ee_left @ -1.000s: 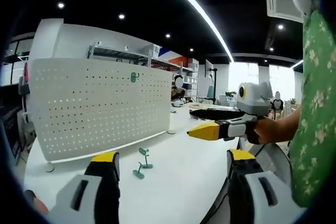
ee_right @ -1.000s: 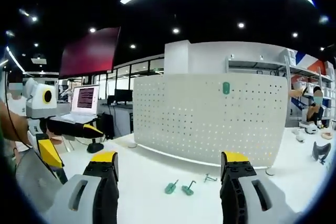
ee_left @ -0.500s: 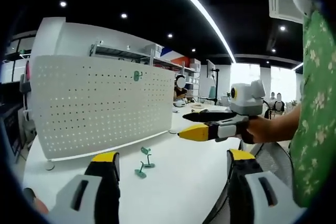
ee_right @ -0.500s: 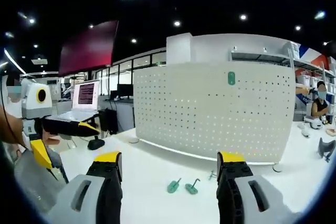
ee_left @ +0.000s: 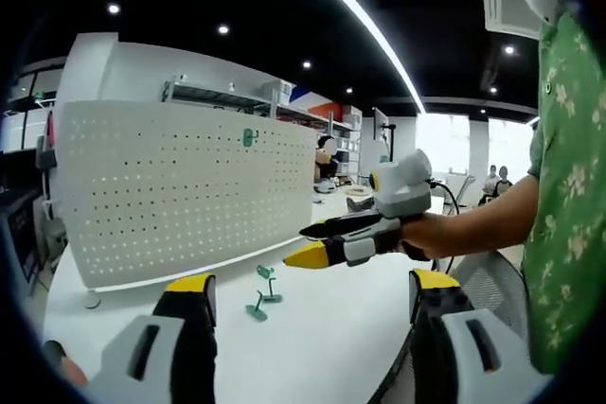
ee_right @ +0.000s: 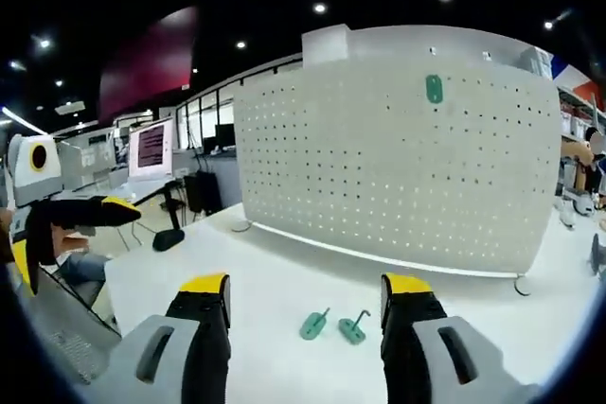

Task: Insert the hook assembly into the mounting plate slot until the hook locks in place.

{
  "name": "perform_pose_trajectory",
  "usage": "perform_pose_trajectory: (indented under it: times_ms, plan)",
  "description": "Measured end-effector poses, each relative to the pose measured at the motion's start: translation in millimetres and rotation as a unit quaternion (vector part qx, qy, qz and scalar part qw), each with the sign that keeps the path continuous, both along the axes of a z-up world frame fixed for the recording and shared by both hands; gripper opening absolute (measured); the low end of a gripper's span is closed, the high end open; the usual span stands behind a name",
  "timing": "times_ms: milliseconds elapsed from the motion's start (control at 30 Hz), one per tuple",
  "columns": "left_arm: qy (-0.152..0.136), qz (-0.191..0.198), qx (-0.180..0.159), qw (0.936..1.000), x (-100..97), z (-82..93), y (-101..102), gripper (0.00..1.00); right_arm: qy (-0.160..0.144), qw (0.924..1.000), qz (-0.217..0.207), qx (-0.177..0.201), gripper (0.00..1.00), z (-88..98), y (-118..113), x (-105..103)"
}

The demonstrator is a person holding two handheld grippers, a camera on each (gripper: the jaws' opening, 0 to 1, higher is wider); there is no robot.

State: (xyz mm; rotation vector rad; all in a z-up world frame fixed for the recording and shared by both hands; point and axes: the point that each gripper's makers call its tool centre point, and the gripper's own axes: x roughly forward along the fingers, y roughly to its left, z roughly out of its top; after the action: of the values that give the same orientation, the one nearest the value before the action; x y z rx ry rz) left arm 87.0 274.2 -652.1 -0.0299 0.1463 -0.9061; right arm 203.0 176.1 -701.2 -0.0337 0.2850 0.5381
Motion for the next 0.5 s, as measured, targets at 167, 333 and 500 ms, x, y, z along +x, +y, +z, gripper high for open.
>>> perform_pose_trajectory:
  times_ms: [167, 333, 500]
  plan:
    - [0.000, 0.003, -0.002, 1.0000, 0.7, -0.8, 2.7, 0.86, 0.028, 0.9995, 0.007, -0.009, 0.62, -15.9, 4.6, 13.7]
    - [-0.002, 0.003, -0.001, 1.0000, 0.7, -0.1, 2.6, 0.86, 0.050, 0.9986, 0.008, -0.011, 0.61, -29.1, 7.5, 20.4]
    - [-0.006, 0.003, 0.004, 1.0000, 1.9, -0.1, 2.8, 0.86, 0.076, 0.9967, 0.016, -0.022, 0.57, -44.8, 12.5, 24.7]
